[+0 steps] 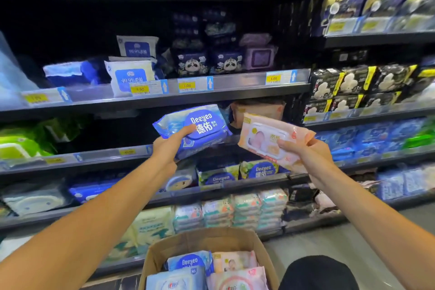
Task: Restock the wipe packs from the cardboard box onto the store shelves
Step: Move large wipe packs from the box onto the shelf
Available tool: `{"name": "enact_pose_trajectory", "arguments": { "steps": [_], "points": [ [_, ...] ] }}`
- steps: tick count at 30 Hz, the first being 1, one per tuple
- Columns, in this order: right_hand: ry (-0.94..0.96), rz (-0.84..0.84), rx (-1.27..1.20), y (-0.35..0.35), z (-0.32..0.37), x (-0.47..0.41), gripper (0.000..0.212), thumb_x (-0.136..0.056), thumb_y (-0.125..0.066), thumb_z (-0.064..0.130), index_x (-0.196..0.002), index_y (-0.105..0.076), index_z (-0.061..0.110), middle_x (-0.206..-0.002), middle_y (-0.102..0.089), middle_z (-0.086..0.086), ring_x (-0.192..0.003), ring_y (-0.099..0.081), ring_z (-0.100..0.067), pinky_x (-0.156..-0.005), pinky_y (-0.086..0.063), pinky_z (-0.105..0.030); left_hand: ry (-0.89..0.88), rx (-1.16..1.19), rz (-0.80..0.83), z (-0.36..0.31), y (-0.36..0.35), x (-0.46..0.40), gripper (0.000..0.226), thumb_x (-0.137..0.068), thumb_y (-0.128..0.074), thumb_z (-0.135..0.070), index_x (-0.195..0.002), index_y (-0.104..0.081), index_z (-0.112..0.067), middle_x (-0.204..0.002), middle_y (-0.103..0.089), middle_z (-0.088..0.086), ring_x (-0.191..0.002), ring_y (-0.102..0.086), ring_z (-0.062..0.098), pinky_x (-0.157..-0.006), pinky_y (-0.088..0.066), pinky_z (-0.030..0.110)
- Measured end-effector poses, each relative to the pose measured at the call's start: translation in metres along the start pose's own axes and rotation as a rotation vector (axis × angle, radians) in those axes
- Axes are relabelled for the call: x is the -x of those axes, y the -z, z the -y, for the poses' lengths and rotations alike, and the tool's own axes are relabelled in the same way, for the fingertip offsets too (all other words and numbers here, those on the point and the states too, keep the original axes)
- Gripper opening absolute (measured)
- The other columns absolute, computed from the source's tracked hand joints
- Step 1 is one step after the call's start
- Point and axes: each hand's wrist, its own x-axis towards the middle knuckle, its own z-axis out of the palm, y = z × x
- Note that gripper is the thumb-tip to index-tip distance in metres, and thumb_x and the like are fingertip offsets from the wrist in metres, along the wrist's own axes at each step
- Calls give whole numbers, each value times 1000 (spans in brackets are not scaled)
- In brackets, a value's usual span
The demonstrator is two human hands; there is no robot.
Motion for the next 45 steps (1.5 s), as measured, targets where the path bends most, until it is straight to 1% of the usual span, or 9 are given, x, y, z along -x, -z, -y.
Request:
{"name": "enact_pose_trajectory", "arguments": {
  "steps": [3,6,10,13,17,23,25,36,45],
  "points": [
    [-16,-14,4,1,-2,-11,41,-70,-89,19,-105,-70,11,-92,-78,-2,-81,-76,-18,-66,-60,-31,131,86,24,-6,-11,-21,66,-63,-93,-34,-120,-66,-13,-97,-78,7,-84,-75,24,-73,-62,40],
    [-31,-10,-15,1,-6,-19,38,-70,-89,18,-102,-70,13,-89,-78,-1,-79,-76,-17,-64,-59,-30,231,145,62,-7,-24,-32,46,-74,-86,-38,-110,-69,-16,-88,-78,7,-73,-75,22,-61,-61,35],
    [-38,-3,-40,3,-9,-24,37,-70,-88,16,-102,-70,15,-87,-79,0,-79,-76,-18,-59,-60,-28,183,100,18,-6,-38,-49,57,-66,-91,-38,-112,-66,-15,-92,-78,7,-74,-75,22,-54,-58,33],
    [-28,8,-57,5,-10,-25,34,-72,-87,14,-101,-70,15,-87,-79,-1,-77,-76,-16,-54,-58,-25,24,-43,-78,-3,-45,-57,52,-63,-94,-34,-100,-63,-15,-96,-73,3,-79,-71,18,-65,-56,31],
    [-5,28,-56,6,-8,-23,29,-74,-85,13,-99,-70,14,-82,-78,3,-72,-76,-13,-51,-55,-21,-214,-238,-26,2,-45,-64,71,-55,-97,-38,-114,-65,-14,-107,-73,-1,-91,-69,10,-79,-55,27],
    [35,52,-53,4,-5,-16,27,-75,-83,12,-99,-71,15,-85,-79,2,-76,-76,-14,-55,-57,-23,-417,-882,-85,5,-31,-79,66,-65,-92,-38,-108,-53,-7,-110,-63,10,-96,-61,24,-77,-52,37],
    [56,60,-53,2,-3,-15,26,-75,-83,11,-98,-71,16,-84,-79,3,-73,-76,-13,-52,-56,-21,-410,-971,-171,9,-28,-78,75,-69,-89,-41,-123,-49,-7,-120,-58,15,-106,-58,32,-83,-53,44],
    [97,-19,-36,-19,15,-68,41,-73,-87,17,-110,-69,13,-93,-78,-1,-80,-76,-17,-63,-63,-34,-484,-1069,-249,23,-30,-82,89,-74,-83,-47,-138,-38,-5,-136,-47,17,-124,-50,37,-87,-51,52],
    [238,47,313,-29,25,-130,51,-73,-88,29,-118,-67,16,-101,-72,5,-87,-68,-7,-69,-52,-21,-533,-1001,-226,26,-23,-89,93,-80,-81,-41,-149,-28,-8,-146,-44,15,-130,-48,37,-93,-49,52]
  ]
}}
